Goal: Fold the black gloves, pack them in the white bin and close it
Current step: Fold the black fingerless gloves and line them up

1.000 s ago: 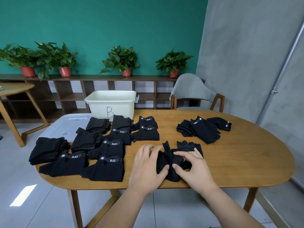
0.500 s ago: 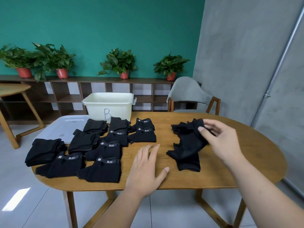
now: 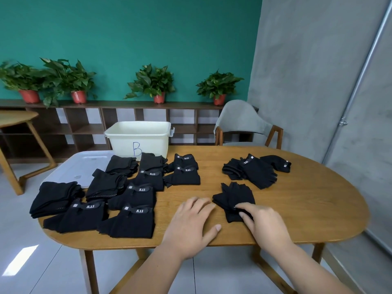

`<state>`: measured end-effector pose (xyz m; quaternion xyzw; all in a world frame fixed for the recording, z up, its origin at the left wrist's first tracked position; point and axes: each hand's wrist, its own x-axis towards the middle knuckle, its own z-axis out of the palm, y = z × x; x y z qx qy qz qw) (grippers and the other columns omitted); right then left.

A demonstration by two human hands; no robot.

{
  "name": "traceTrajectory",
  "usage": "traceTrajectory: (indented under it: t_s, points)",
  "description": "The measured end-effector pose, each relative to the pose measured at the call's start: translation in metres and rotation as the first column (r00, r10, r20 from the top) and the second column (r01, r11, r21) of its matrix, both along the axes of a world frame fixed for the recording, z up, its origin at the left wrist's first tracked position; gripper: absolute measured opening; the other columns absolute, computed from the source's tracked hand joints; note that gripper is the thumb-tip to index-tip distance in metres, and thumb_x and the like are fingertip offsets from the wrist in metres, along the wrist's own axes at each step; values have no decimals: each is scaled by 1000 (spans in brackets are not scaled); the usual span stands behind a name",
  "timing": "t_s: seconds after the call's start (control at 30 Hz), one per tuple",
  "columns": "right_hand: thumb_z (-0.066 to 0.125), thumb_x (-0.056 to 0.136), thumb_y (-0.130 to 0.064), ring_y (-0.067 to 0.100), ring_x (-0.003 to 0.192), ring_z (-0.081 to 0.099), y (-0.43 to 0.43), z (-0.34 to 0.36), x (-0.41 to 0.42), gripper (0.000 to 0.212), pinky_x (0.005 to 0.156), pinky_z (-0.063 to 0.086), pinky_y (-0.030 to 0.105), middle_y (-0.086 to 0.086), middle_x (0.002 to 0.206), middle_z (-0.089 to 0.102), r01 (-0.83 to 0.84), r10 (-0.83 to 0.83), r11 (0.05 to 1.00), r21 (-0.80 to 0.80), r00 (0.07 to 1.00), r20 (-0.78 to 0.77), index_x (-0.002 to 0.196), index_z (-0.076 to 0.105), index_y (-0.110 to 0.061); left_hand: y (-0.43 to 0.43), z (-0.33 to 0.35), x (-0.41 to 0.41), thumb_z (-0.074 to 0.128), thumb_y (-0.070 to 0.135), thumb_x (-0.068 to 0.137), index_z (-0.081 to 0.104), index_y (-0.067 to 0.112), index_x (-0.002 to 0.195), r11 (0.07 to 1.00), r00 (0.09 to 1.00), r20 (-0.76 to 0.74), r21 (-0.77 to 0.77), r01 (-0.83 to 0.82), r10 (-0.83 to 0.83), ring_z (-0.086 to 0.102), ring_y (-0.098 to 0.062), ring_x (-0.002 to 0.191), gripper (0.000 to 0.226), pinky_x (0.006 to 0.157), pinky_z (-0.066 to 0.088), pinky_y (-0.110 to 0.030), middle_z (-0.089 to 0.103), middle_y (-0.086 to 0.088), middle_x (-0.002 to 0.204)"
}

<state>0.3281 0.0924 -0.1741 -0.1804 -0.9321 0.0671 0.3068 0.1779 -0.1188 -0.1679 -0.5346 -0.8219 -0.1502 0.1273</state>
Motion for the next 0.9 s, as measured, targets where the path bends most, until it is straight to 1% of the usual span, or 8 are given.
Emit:
traceTrajectory:
  t_s: [0.1,0.2,0.27,0.37,0.53,0.7,0.8,0.9]
  points:
    - [73,97,-31,6,75,71,-4,3,-2,26,65,58,28,-16,91,77,10,-15,996,-91,998,-56,122,74,-38,-1,0,0,23,71,106,32,39,162,995,997,-18,-67,73,-75,16,-11,154,65,125,23,-39,25,21,168]
    - [70,99,-30,6,89,74,-7,11,-7,27,79,60,28,-18,104,78,13,-56,971,-238,983,-176,126,74,-32,1,0,-1,22,72,106,24,41,165,969,983,-5,-167,182,-186,12,-11,156,66,127,17,-39,16,23,172]
    - [69,100,-29,6,81,73,-9,20,-9,27,74,58,25,-15,101,78,65,-150,952,-299,950,-274,126,73,-28,1,-1,-2,21,73,106,22,42,166,957,978,19,-204,206,-207,12,-11,157,67,127,16,-39,16,24,172]
    - [72,97,-27,5,54,60,-15,26,-8,25,52,43,20,-12,74,70,177,-209,976,-123,919,-335,123,75,-28,2,-2,-4,20,74,106,22,43,166,955,978,31,-213,206,-204,14,-12,157,68,126,17,-39,18,24,172]
    - [94,74,-15,14,69,72,-18,-7,-11,37,63,56,32,-8,80,75,76,-38,957,278,990,-139,107,80,-26,2,-1,-4,19,75,105,22,43,165,952,977,43,-221,211,-207,15,-13,156,68,126,17,-39,18,23,172]
    - [99,58,-9,17,73,73,-19,-9,-10,49,64,54,33,-6,86,77,30,-8,913,407,998,-56,102,80,-21,2,-2,-4,19,76,104,23,44,165,952,978,54,-222,209,-202,15,-13,156,69,125,18,-40,18,24,171]
    - [96,61,-5,19,82,76,-18,-6,-9,52,68,55,36,-1,101,80,23,10,892,451,997,-70,109,79,-16,2,-2,-5,19,78,103,25,45,165,952,978,60,-222,209,-201,16,-13,156,70,124,19,-41,20,24,171]
    - [89,70,-8,19,78,73,-18,-9,-10,40,67,51,35,-4,100,80,-4,11,881,474,1000,-11,107,79,-19,2,-2,-4,19,79,103,26,44,164,952,978,66,-224,209,-199,15,-13,156,71,124,19,-41,21,23,171]
